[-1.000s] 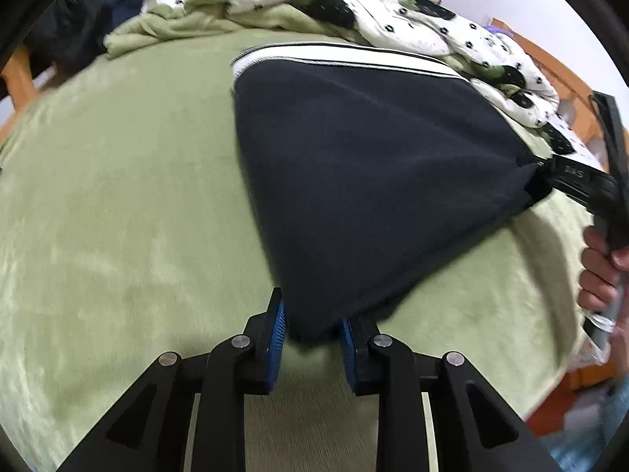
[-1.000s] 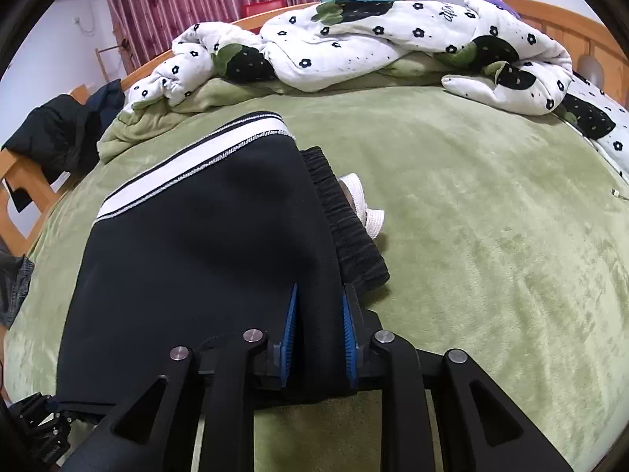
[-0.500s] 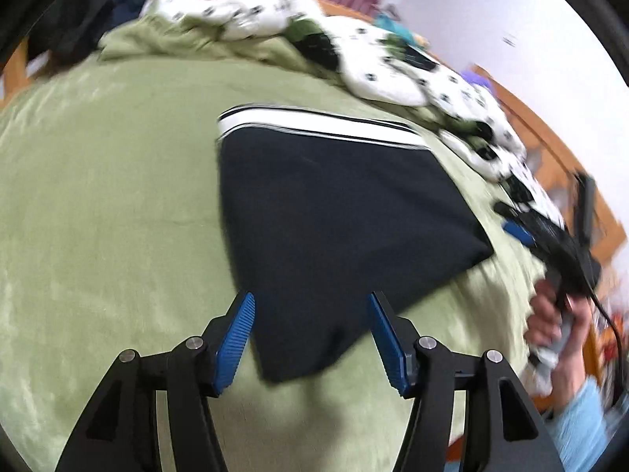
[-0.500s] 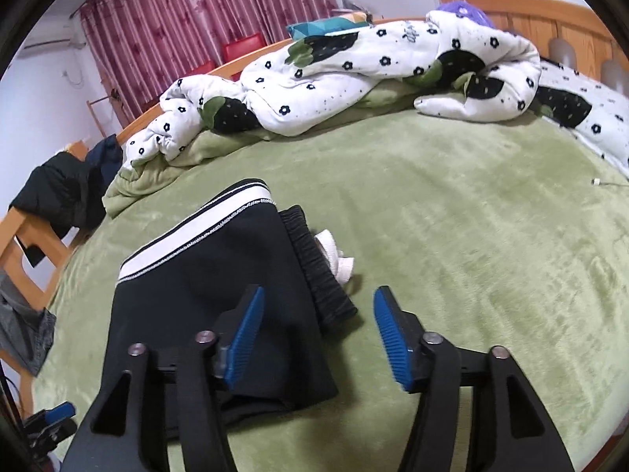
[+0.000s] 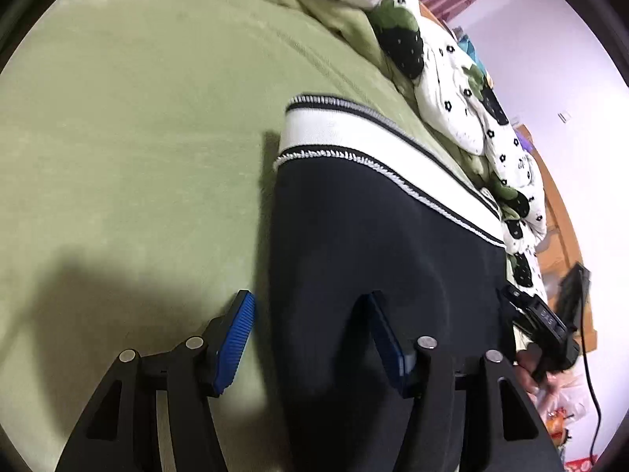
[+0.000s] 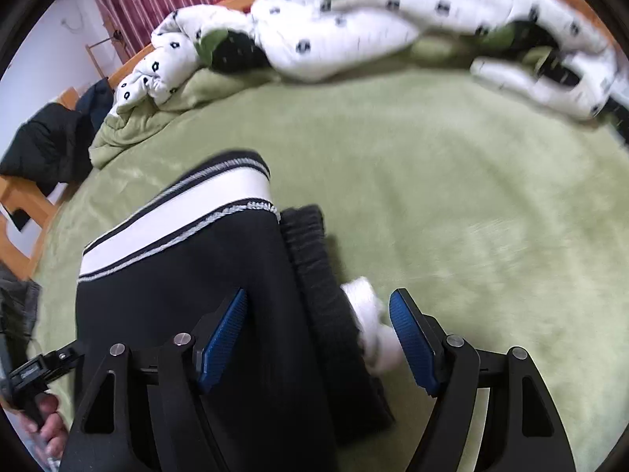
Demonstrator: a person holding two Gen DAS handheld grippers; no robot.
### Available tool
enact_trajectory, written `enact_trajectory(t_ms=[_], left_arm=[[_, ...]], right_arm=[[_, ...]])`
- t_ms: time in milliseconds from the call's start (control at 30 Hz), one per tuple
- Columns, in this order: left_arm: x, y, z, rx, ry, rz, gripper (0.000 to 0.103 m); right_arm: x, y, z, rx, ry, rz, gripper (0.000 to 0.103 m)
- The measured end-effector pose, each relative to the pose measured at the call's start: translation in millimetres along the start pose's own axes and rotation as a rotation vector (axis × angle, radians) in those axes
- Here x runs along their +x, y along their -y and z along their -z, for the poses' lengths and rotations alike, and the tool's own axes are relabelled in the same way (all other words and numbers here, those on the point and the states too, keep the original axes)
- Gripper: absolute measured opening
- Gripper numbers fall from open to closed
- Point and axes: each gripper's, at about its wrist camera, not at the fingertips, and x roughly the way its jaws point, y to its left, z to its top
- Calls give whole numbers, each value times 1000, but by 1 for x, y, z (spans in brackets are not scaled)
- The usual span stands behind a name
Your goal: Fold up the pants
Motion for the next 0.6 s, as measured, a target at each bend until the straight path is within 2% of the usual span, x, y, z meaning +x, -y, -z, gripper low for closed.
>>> enact_trajectory(t_ms=[67,167,233,300,333,367,400,433,500,600], left_arm=[[5,-1,0,11,15,35,57],[12,0,-3,13,12,69,56],[11,2,-3,-7,13,61,48],[5,8,-4,-7,20,56,15],[0,13,-5,12,31,43,12],[-6,20,-6,38,38,25,11],[-13,28,-7,68,47,9,11],[-19,32,-7,83,55,4,10],[-33,36,-10,76,54,21,10],[-63,30,-17,35,64,93,10]], right_arm=[[11,0,-2,-17,-38,-22,74],[14,-6,0,-64,-38,-9,73],[17,-11,2,-64,-68,-29,69],[12,-13,5,-47,-79,-28,65],[5,-15,6,-45,-78,-27,55],[-3,-16,7,-40,-62,-25,48],[-19,-18,10,-16,-29,-46,32],[-27,-20,13,4,-13,-66,26],[-45,-29,21,41,17,-80,24],[-62,-56,32,47,55,-66,23]])
